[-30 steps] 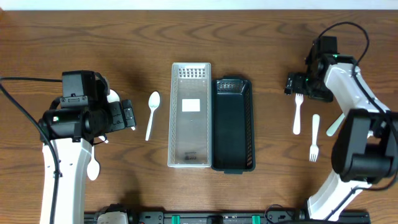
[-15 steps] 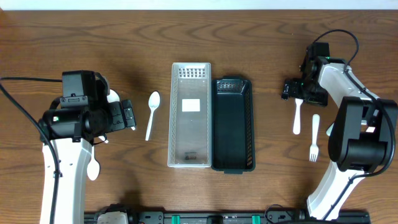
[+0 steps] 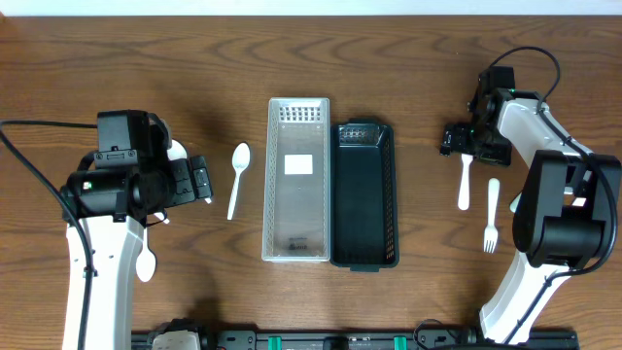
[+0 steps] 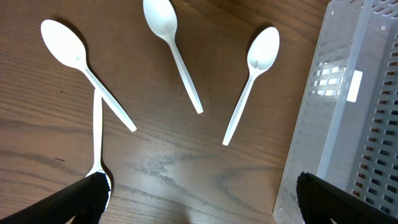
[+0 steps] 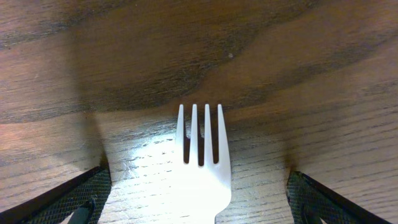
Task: Pack container
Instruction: 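Close right gripper on the white fork, then carry the fork into the dark green basket and release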
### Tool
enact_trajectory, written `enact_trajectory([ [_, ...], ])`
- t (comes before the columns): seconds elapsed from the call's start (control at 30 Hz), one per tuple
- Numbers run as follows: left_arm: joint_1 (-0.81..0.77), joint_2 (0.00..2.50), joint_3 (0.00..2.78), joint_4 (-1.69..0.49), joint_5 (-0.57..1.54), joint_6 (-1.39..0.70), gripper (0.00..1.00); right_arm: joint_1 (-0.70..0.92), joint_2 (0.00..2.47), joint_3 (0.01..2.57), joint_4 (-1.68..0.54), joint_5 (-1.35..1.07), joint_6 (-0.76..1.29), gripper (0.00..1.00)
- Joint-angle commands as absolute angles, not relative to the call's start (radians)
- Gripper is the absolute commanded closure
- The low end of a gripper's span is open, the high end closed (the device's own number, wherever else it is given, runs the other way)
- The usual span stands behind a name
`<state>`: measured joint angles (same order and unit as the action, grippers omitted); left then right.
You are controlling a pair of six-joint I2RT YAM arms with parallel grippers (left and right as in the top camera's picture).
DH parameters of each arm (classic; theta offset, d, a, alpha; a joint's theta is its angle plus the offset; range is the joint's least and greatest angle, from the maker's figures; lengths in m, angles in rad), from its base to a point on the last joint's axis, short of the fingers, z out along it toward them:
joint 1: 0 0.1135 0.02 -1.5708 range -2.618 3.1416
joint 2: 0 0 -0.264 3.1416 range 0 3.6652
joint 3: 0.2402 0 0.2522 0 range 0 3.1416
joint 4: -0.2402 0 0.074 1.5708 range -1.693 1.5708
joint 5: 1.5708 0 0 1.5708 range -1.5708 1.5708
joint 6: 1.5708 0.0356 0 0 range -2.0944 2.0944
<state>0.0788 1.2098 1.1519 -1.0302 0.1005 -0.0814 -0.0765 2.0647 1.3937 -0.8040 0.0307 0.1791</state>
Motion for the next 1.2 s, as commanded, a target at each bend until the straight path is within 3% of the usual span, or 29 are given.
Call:
enact_trajectory([
  [0.0,0.085,1.213,1.161,-1.036,0.089,-0.086,0.02,-0.082,2.127,1.392,-0.805,0.041,0.186,0.04],
  [0.23,0.085,1.213,1.161,-1.036,0.089,-0.086,0.02,-0.082,2.138,1.392,-0.807,0.026,0.187,0.07],
  [0.53,0.085,1.213,1.161,-1.04,0.089,-0.086,0.02,-0.082,2.138,1.392,-0.807,0.026,0.187,0.53],
  [0.63,0.085,1.213,1.161,-1.04,0.089,-0.086,0.02,-0.082,2.138,1.392,-0.802,0.026,0.187,0.63],
  [0.7,0.085,1.213,1.161,-1.04,0.089,-0.086,0.02,-0.082,2.138,1.392,-0.799,0.026,0.187,0.68],
  [0.83,0.085,1.213,1.161,-1.04,0.089,-0.086,0.02,-0.082,2.138,1.392,-0.8,0.026,0.186,0.69],
  [1.03,0.085,1.213,1.161,-1.039,0.089,-0.086,0.02,-0.079,2.134,1.397,-0.802,0.026,0.187,0.88],
  [1.17,0.085,1.213,1.161,-1.039,0.089,-0.086,0.02,-0.076,2.083,1.428,-0.857,0.025,0.187,0.89],
])
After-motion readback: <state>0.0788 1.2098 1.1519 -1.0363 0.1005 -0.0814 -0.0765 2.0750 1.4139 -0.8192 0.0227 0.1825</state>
